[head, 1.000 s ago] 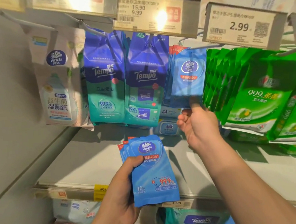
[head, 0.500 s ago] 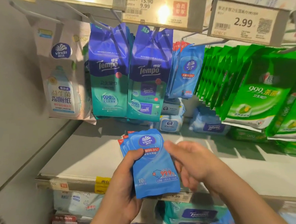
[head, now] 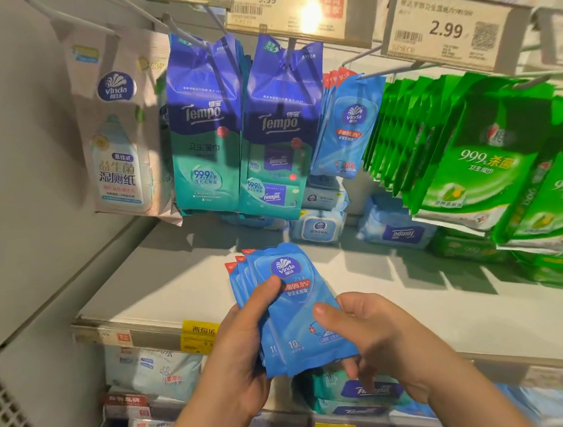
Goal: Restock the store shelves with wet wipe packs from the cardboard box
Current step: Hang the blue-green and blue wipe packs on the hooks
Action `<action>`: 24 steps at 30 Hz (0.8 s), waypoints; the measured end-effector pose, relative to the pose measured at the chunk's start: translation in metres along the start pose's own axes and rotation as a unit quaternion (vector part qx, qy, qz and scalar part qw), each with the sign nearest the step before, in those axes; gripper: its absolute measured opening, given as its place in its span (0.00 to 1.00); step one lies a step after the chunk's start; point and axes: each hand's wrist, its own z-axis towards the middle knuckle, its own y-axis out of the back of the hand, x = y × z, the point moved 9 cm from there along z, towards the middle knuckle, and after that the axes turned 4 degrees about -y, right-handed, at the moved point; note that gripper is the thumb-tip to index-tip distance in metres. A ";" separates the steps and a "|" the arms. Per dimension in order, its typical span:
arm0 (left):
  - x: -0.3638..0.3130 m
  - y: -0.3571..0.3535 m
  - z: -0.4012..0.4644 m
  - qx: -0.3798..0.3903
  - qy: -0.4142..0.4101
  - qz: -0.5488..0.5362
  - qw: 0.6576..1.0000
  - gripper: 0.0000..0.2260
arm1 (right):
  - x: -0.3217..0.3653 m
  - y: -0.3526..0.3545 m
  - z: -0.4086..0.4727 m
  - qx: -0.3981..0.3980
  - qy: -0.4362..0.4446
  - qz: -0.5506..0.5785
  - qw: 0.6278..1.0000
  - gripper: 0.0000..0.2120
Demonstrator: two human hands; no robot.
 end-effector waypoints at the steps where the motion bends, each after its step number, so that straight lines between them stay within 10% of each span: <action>1: 0.000 0.001 0.000 -0.003 -0.002 0.000 1.000 0.30 | -0.001 0.000 -0.001 -0.001 0.002 0.014 1.000 0.18; 24: -0.004 0.008 -0.004 -0.026 -0.001 -0.036 0.999 0.11 | 0.034 0.066 -0.052 -0.278 0.271 0.269 0.882 0.15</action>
